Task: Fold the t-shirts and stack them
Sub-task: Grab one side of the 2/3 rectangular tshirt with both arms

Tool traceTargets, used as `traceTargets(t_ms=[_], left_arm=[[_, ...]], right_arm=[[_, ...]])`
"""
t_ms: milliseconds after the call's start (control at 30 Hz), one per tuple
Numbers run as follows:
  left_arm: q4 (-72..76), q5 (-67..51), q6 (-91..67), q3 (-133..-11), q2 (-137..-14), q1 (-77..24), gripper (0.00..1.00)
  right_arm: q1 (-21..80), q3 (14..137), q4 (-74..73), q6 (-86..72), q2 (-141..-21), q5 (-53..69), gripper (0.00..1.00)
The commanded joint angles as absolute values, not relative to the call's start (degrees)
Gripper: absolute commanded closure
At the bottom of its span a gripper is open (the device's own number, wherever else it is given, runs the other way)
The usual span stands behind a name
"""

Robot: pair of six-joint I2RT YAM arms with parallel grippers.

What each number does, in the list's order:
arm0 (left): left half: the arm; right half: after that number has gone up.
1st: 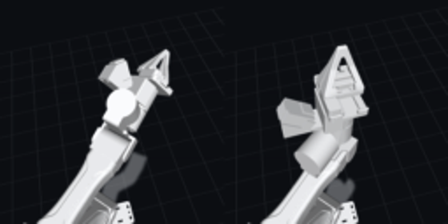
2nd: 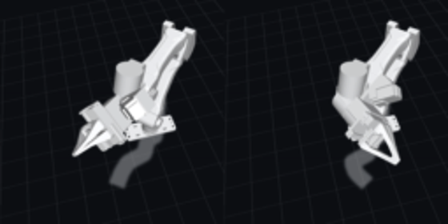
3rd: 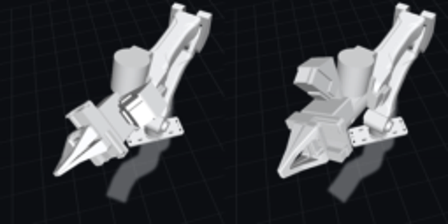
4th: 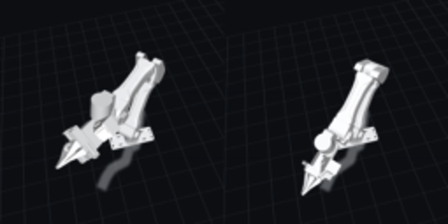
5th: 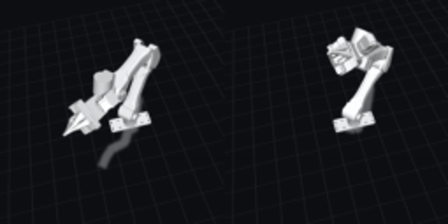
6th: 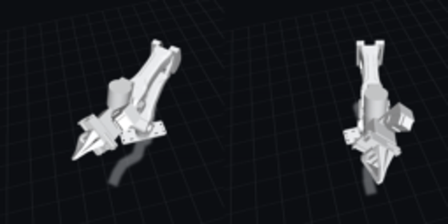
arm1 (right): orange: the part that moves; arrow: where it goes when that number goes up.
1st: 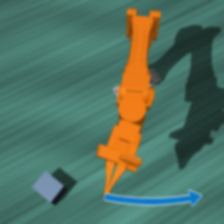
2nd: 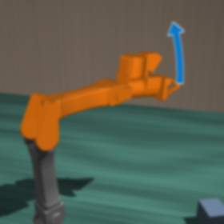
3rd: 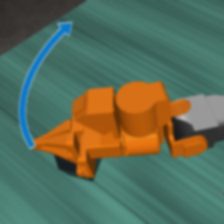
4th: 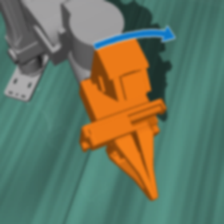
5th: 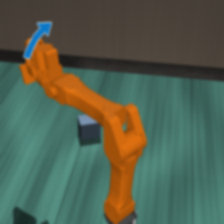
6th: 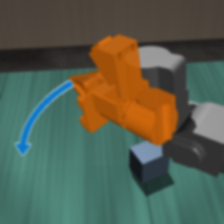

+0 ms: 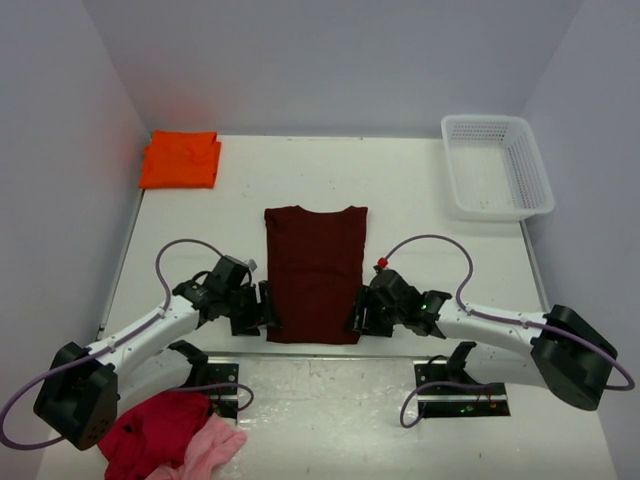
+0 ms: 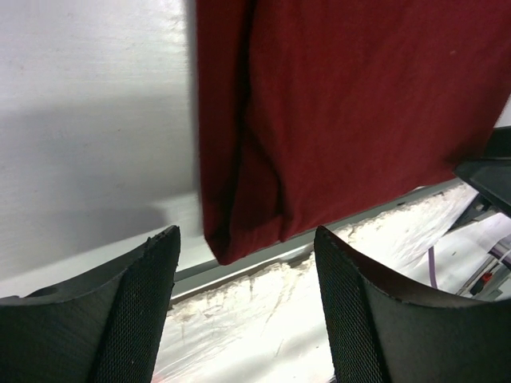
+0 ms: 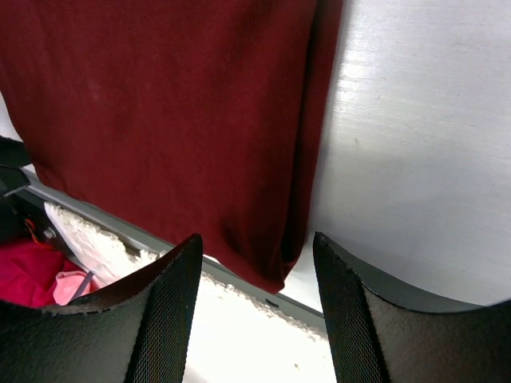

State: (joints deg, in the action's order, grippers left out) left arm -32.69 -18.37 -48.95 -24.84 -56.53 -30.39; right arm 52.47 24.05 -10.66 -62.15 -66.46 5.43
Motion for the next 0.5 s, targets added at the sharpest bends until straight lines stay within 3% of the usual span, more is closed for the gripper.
traceTargets(t_ms=[0,300,467], left_arm=[[-33.31,-18.28,-49.57,-23.38,-57.12,-30.23,0.31],[-28.83,-19.95,-49.31,-21.27,-60.11,-30.32,0.44],[-24.79,-21.27,-50.01,-19.69,-61.79,-30.24,0.61]], right_arm=[[52.91,23.2,-9.5,-63.37,-67.59,4.39,0.41],[53.61,24.34,-9.23,-63.37,-70.92,4.13,0.41],[53.7,24.7,-10.37,-63.37,-70.32,3.43,0.41]])
